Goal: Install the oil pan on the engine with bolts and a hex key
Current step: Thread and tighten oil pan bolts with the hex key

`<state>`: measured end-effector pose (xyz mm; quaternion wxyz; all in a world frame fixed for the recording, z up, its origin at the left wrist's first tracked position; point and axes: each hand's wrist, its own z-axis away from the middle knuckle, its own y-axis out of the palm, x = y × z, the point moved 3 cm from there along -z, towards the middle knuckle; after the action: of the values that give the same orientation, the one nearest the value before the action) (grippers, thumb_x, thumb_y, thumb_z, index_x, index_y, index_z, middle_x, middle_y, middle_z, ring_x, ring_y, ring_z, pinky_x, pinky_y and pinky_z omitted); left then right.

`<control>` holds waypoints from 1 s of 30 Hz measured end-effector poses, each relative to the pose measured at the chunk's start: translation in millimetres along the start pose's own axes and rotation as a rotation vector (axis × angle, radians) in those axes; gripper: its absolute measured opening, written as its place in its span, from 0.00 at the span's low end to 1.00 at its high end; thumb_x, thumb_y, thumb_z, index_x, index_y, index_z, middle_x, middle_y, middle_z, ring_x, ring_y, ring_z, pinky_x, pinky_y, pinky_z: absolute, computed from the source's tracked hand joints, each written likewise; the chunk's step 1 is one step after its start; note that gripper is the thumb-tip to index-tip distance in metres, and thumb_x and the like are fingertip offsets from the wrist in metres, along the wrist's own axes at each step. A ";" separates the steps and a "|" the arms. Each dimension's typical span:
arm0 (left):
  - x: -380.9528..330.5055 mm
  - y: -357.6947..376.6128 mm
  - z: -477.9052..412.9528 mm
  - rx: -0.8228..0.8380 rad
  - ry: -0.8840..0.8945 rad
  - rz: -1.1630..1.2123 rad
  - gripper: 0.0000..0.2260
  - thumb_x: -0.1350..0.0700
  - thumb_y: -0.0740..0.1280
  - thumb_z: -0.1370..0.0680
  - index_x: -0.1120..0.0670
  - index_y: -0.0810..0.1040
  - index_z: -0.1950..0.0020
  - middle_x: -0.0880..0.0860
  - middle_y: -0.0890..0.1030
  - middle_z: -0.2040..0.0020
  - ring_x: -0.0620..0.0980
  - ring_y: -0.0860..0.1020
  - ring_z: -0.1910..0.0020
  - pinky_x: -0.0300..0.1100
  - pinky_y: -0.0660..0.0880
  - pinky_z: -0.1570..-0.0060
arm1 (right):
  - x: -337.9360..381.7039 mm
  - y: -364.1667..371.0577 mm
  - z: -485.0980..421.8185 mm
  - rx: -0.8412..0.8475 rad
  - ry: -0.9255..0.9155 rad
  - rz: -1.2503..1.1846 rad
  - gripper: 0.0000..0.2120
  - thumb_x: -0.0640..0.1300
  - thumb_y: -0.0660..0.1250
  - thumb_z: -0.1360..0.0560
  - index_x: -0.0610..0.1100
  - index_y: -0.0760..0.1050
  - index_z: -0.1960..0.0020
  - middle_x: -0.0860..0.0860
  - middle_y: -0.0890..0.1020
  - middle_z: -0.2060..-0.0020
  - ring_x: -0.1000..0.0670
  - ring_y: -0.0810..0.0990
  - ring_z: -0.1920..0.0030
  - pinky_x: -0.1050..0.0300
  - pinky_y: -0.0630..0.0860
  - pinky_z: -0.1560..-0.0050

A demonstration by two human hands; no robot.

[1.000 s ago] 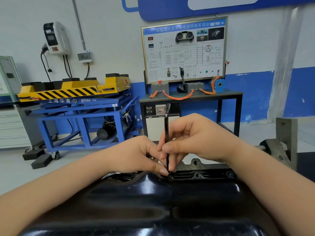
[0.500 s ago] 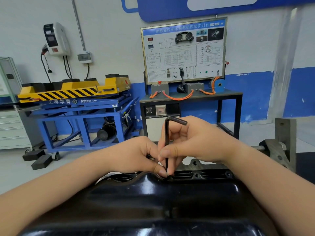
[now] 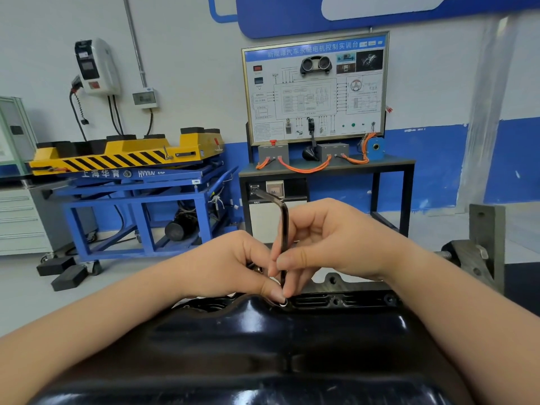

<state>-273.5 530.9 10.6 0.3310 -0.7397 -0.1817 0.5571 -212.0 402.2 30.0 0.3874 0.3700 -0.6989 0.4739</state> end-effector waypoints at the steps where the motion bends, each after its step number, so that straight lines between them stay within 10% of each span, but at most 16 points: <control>1: -0.8 -0.3 -0.6 0.002 -0.001 -0.001 0.14 0.59 0.73 0.31 0.38 0.81 0.67 0.38 0.77 0.72 0.34 0.73 0.69 0.27 0.70 0.61 | -0.2 0.3 -0.1 0.001 0.001 0.001 0.10 0.28 0.65 0.27 0.23 0.69 0.50 0.42 0.82 0.63 0.48 0.83 0.67 0.56 0.82 0.62; 10: -0.7 -3.1 3.6 -0.093 -0.003 -0.093 0.13 0.54 0.73 0.33 0.65 0.78 0.67 0.66 0.78 0.63 0.60 0.77 0.61 0.44 0.76 0.53 | 5.4 -0.4 2.0 0.021 -0.096 -0.003 0.08 0.35 0.62 0.24 0.43 0.77 0.48 0.48 0.84 0.58 0.47 0.83 0.65 0.52 0.82 0.59; 13: -7.5 -0.2 1.6 -0.061 0.036 -0.060 0.15 0.61 0.73 0.30 0.41 0.80 0.70 0.68 0.81 0.60 0.66 0.79 0.54 0.55 0.76 0.48 | 4.7 -3.6 1.3 -0.010 -0.100 0.010 0.10 0.31 0.62 0.24 0.42 0.78 0.55 0.48 0.84 0.63 0.50 0.83 0.68 0.56 0.81 0.62; 17: -4.7 -0.4 0.3 -0.046 0.066 -0.037 0.08 0.50 0.74 0.32 0.35 0.81 0.64 0.70 0.79 0.59 0.70 0.77 0.56 0.62 0.75 0.50 | 4.5 -3.9 0.7 -0.026 -0.108 -0.002 0.03 0.30 0.68 0.31 0.37 0.78 0.60 0.46 0.83 0.67 0.50 0.82 0.71 0.54 0.81 0.64; 23: 1.6 -1.2 -0.2 -0.022 0.011 -0.017 0.03 0.60 0.73 0.30 0.52 0.84 0.62 0.45 0.83 0.65 0.41 0.79 0.63 0.31 0.73 0.57 | 1.2 -4.6 -3.1 -0.061 -0.128 0.020 0.09 0.32 0.71 0.32 0.29 0.73 0.57 0.40 0.79 0.67 0.56 0.80 0.71 0.61 0.79 0.65; 30: -0.1 -3.5 2.5 -0.075 0.040 -0.064 0.04 0.58 0.72 0.30 0.58 0.81 0.62 0.65 0.82 0.58 0.64 0.79 0.54 0.49 0.76 0.49 | 1.3 -5.5 1.5 0.054 -0.125 0.005 0.10 0.34 0.60 0.25 0.44 0.78 0.50 0.50 0.85 0.59 0.50 0.84 0.65 0.58 0.80 0.60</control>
<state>-275.5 534.0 12.7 0.3242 -0.7563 -0.2197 0.5240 -208.0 399.1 32.9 0.3316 0.4076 -0.7096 0.4695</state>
